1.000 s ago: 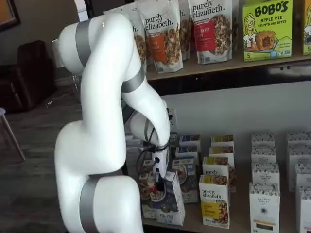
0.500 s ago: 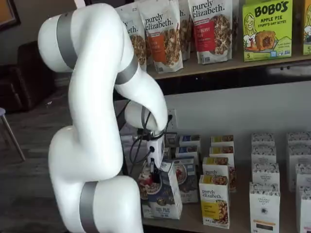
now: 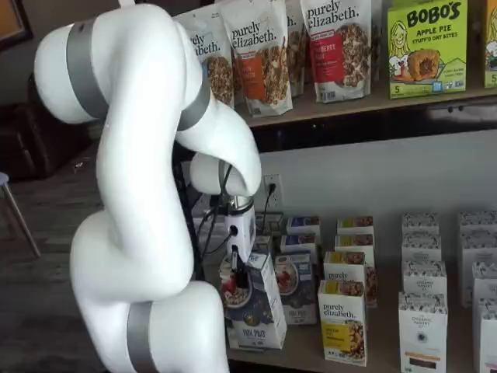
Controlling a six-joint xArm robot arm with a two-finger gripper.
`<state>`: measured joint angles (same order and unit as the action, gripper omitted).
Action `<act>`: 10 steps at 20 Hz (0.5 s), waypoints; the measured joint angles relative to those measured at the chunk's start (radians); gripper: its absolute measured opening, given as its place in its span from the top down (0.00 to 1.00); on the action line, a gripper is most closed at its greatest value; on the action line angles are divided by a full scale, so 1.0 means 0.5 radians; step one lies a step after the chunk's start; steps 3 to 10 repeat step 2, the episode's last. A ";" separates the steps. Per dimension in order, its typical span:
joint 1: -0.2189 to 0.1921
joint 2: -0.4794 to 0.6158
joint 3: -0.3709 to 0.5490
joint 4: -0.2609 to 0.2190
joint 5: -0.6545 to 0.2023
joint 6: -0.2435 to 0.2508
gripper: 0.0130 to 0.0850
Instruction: Pick up the blue and white box that is on the bottom shelf, the second box from the left
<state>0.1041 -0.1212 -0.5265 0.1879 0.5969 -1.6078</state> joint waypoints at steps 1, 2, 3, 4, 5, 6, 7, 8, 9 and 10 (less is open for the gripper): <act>0.004 -0.020 0.008 -0.010 0.012 0.014 0.56; 0.011 -0.050 0.019 -0.019 0.030 0.030 0.56; 0.011 -0.050 0.019 -0.019 0.030 0.030 0.56; 0.011 -0.050 0.019 -0.019 0.030 0.030 0.56; 0.011 -0.050 0.019 -0.019 0.030 0.030 0.56; 0.011 -0.050 0.019 -0.019 0.030 0.030 0.56; 0.011 -0.050 0.019 -0.019 0.030 0.030 0.56; 0.011 -0.050 0.019 -0.019 0.030 0.030 0.56; 0.011 -0.050 0.019 -0.019 0.030 0.030 0.56; 0.011 -0.050 0.019 -0.019 0.030 0.030 0.56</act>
